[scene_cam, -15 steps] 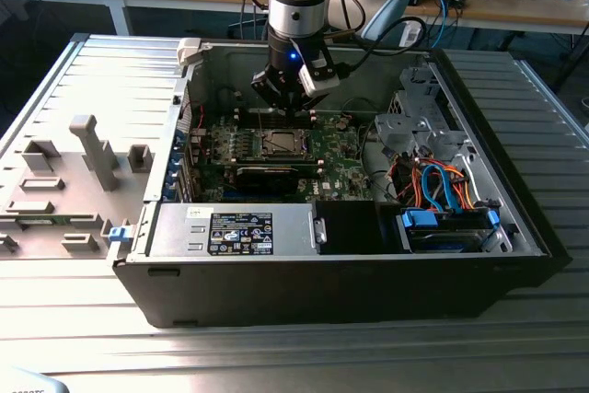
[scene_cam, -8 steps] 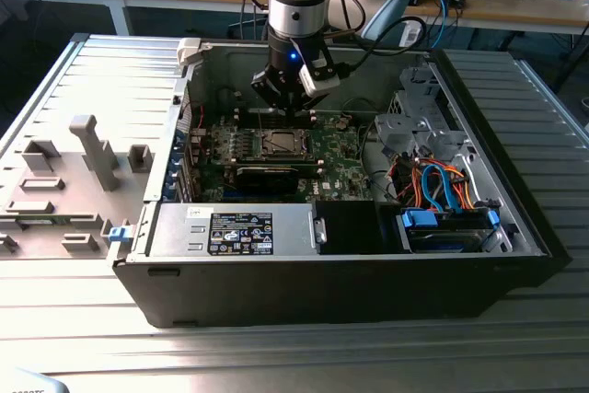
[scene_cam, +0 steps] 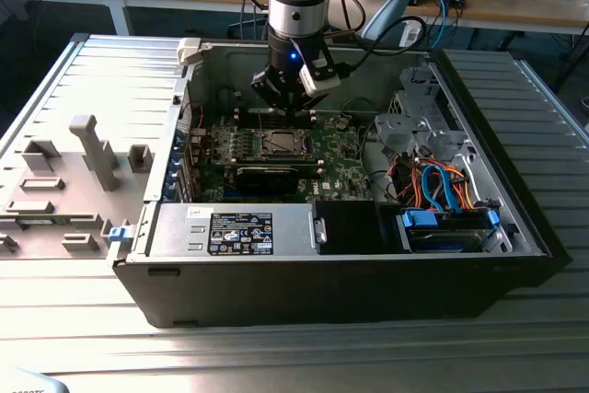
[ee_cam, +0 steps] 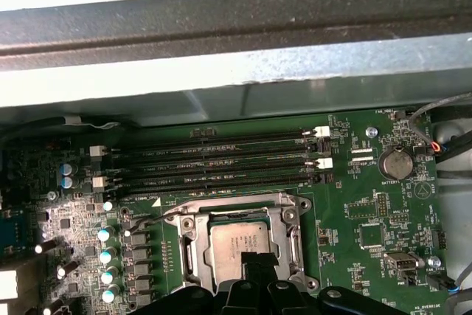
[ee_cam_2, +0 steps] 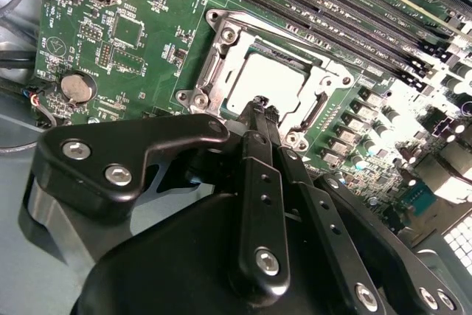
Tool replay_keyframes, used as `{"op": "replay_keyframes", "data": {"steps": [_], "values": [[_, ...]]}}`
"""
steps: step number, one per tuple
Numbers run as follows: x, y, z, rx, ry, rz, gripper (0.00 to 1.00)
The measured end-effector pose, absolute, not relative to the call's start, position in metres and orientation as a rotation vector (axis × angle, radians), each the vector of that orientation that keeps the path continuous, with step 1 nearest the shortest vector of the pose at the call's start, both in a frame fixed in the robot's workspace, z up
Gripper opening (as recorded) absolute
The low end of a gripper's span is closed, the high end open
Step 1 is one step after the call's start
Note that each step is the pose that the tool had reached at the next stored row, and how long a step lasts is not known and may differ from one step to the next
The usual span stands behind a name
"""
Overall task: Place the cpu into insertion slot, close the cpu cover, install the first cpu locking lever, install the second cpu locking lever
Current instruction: 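Install the first cpu locking lever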
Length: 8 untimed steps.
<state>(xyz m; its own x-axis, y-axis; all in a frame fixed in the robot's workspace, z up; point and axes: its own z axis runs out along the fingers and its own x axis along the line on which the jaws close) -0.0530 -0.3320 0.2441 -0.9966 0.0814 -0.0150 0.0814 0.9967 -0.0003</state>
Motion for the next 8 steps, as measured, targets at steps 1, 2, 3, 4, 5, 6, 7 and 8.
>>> {"op": "replay_keyframes", "data": {"steps": [1,2,3,4,5,6,7,8], "values": [[-0.053,-0.332,0.2441,0.126,3.124,-0.001,0.11],[-0.053,-0.332,0.2441,0.125,3.124,-0.001,0.11],[-0.053,-0.332,0.2441,0.124,3.124,-0.001,0.11],[-0.053,-0.332,0.2441,0.122,3.124,-0.001,0.11],[-0.053,-0.332,0.2441,0.122,3.124,-0.001,0.11],[-0.053,-0.332,0.2441,0.121,3.124,-0.001,0.11],[-0.053,-0.332,0.2441,0.12,3.124,-0.001,0.11],[-0.053,-0.332,0.2441,0.12,3.124,-0.001,0.11]]}}
